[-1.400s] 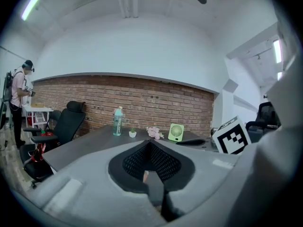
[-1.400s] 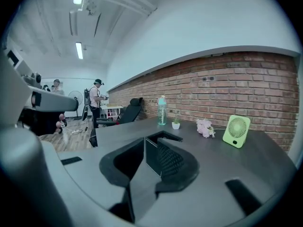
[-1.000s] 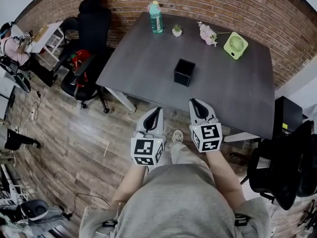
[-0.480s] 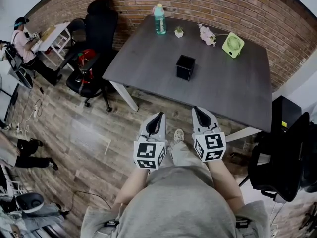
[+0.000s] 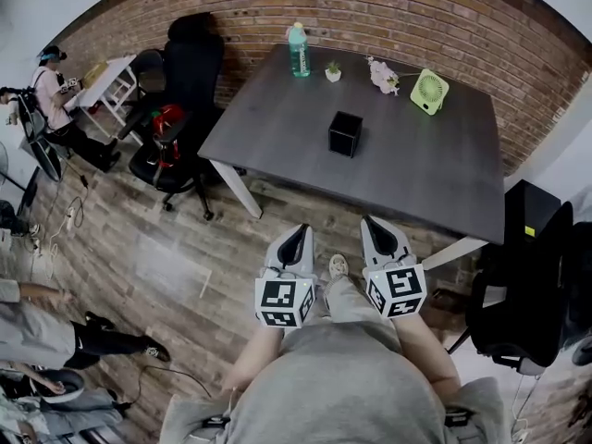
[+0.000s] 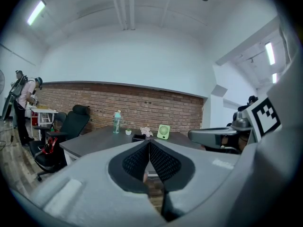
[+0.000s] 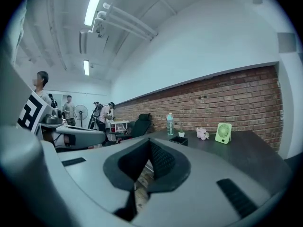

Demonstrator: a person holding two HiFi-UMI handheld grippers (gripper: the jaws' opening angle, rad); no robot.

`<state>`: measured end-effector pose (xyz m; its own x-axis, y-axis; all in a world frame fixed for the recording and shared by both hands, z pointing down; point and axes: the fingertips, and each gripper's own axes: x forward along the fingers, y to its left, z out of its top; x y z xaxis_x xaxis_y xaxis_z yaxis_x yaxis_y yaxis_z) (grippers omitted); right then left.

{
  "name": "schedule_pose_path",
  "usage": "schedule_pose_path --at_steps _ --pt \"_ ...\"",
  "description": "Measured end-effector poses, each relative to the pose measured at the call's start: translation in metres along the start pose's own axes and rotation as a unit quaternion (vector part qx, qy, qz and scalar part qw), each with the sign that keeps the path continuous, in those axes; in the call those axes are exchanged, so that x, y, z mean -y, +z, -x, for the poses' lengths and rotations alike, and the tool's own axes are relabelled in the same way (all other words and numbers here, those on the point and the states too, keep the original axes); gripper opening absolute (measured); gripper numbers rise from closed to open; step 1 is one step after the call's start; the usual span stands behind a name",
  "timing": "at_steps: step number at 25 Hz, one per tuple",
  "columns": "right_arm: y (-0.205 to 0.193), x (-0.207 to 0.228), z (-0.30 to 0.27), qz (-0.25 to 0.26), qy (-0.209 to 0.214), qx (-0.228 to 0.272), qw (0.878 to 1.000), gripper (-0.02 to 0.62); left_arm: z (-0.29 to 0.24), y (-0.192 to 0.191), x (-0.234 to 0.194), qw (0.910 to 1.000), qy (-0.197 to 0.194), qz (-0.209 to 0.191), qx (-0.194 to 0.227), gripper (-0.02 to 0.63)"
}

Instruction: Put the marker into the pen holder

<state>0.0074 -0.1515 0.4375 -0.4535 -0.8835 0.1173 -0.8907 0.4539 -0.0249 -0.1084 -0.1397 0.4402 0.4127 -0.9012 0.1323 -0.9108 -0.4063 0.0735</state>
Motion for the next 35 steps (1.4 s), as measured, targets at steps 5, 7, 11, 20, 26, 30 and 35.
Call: schedule_pose_path --at_steps 5,7,11,20,26,30,35 --pt "0.005 -0.004 0.007 -0.001 0.006 0.005 1.0 0.002 0.003 0.003 0.004 1.0 -0.003 -0.001 0.0 0.018" --pt "0.005 -0.004 0.006 0.0 0.006 0.007 1.0 0.002 0.003 0.004 0.004 1.0 -0.003 -0.002 -0.001 0.018" --pt "0.005 -0.005 0.005 -0.001 0.008 0.009 1.0 0.002 0.003 0.003 0.005 0.9999 -0.004 -0.009 -0.004 0.018" --pt "0.008 -0.006 0.004 -0.001 0.014 0.011 1.0 0.0 0.001 0.003 0.008 0.9999 -0.009 -0.012 -0.003 0.018" --pt "0.007 -0.007 0.004 -0.007 0.012 0.011 1.0 0.0 0.0 0.003 0.008 0.9999 -0.011 -0.009 -0.002 0.018" --pt "0.008 -0.006 0.003 -0.011 0.014 0.012 1.0 0.0 -0.002 0.002 0.009 0.9999 -0.011 -0.007 -0.005 0.018" --pt "0.006 -0.005 0.001 -0.015 0.014 0.013 1.0 0.0 -0.003 0.0 0.012 0.9999 -0.014 -0.008 -0.004 0.018"
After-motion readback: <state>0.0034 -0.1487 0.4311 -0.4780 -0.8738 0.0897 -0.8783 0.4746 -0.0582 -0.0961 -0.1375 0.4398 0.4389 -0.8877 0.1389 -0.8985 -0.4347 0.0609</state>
